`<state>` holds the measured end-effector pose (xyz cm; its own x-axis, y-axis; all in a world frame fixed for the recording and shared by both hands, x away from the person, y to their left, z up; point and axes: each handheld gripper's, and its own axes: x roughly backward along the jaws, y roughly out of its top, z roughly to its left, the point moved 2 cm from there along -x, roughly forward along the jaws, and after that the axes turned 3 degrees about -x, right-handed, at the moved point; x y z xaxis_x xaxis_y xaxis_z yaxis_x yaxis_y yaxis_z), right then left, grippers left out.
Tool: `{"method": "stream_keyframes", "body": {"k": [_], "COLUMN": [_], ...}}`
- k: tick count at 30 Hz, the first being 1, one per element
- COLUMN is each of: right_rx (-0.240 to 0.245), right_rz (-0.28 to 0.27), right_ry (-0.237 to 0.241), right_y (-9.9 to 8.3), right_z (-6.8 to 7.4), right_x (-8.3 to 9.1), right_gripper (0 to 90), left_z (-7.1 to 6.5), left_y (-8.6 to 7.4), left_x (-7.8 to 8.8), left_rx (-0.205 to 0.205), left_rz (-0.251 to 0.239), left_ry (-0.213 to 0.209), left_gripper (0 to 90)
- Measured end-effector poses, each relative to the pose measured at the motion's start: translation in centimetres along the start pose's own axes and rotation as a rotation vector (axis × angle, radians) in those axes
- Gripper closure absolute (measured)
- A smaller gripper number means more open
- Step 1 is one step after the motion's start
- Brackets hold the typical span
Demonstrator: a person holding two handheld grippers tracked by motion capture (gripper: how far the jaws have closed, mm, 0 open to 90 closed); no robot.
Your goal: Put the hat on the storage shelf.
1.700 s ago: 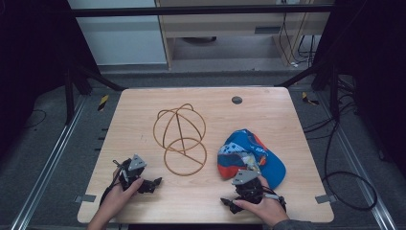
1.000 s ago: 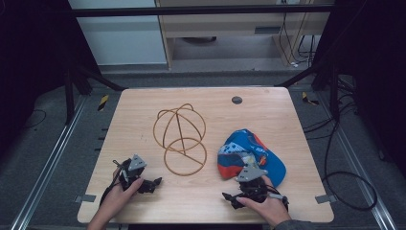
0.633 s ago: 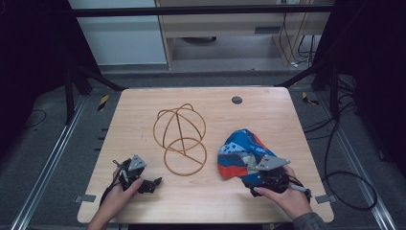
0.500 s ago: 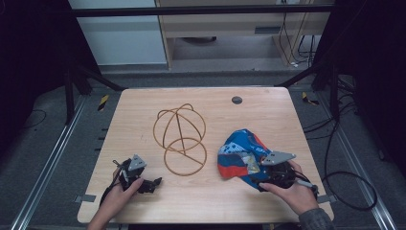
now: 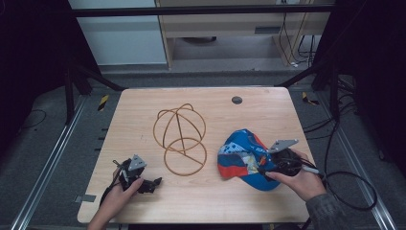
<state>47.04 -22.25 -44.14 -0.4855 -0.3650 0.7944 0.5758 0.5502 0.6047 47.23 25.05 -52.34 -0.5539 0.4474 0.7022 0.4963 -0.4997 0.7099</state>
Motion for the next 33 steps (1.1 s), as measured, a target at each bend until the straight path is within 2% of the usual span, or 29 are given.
{"method": "stream_keyframes", "body": {"k": [6, 15, 23, 28, 33], "right_rx": [0.020, 0.037, 0.020, 0.025, 0.025], "right_rz": [0.026, 0.065, 0.092, 0.100, 0.112], "right_ry": [0.004, 0.017, 0.058, 0.069, 0.075], "right_y": [1.4, 3.1, 4.1, 4.8, 5.3], "right_z": [-0.3, -0.5, -0.7, -0.6, -0.6], "right_x": [0.3, -0.2, -1.0, -1.7, -2.4], "right_gripper": [25.1, 29.2, 32.4, 29.5, 33.4], "left_z": [0.0, 0.0, 0.0, 0.0, 0.0], "left_y": [0.0, 0.0, 0.0, 0.0, 0.0], "left_x": [0.0, 0.0, 0.0, 0.0, 0.0], "left_rx": [-0.004, -0.004, -0.003, -0.003, -0.003], "left_rz": [0.003, 0.003, 0.003, 0.003, 0.003], "left_ry": [0.000, 0.000, 0.000, 0.000, 0.000], "left_gripper": [0.0, 0.0, 0.0, 0.0, 0.0]}}
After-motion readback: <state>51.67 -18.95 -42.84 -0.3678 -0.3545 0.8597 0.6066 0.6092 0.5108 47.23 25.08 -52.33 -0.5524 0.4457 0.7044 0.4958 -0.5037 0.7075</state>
